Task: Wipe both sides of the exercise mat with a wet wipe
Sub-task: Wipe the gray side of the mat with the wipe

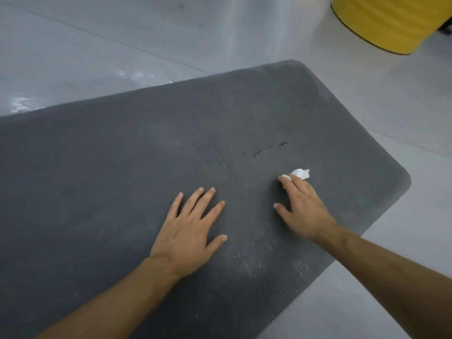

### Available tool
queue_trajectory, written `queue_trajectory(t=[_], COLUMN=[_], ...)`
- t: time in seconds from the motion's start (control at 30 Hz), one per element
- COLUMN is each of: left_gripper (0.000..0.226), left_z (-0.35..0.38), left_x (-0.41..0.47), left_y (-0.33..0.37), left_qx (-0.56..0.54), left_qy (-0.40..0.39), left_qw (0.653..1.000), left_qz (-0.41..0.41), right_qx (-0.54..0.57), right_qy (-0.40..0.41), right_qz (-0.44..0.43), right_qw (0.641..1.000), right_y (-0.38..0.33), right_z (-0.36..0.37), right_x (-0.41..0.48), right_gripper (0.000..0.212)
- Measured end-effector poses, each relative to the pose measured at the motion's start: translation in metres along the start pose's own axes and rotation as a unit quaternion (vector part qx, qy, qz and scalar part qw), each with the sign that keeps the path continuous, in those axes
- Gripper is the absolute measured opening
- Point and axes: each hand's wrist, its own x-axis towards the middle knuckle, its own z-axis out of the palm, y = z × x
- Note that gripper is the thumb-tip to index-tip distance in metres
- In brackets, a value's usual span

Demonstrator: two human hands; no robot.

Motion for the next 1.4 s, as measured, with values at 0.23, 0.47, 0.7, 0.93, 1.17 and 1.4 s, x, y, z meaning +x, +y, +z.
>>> queue_trajectory(t=[0.23,0.47,0.7,0.93,1.17,1.4], left_gripper=[0.073,0.072,0.075,0.078,0.075,0.075], left_z=[-0.006,0.0,-0.007,0.008,0.01,0.01], left_x=[-0.094,-0.199,-0.293,-0.337,-0.335,-0.333], left_y=[-0.085,-0.128,-0.167,-0.178,-0.176,-0.175], left_qx=[0.021,-0.01,-0.026,-0.025,0.003,0.012], left_qy=[0.026,0.092,0.122,0.095,0.091,0.099], left_qw=[0.993,0.954,0.894,0.886,0.886,0.887], left_qz=[-0.115,-0.284,-0.431,-0.454,-0.455,-0.45], right_qx=[-0.005,-0.019,-0.077,-0.141,-0.104,-0.138], right_qy=[-0.035,-0.051,0.006,-0.06,-0.068,-0.055], right_qz=[-0.072,-0.308,-0.386,-0.377,-0.45,-0.538], right_qw=[0.997,0.95,0.919,0.913,0.884,0.829], right_y=[-0.088,-0.195,-0.248,-0.226,-0.249,-0.266], right_z=[0.021,0.038,0.05,0.053,0.075,0.088], right_x=[0.021,0.015,0.005,0.006,-0.046,-0.056], right_gripper=[0.086,0.087,0.072,0.083,0.09,0.084])
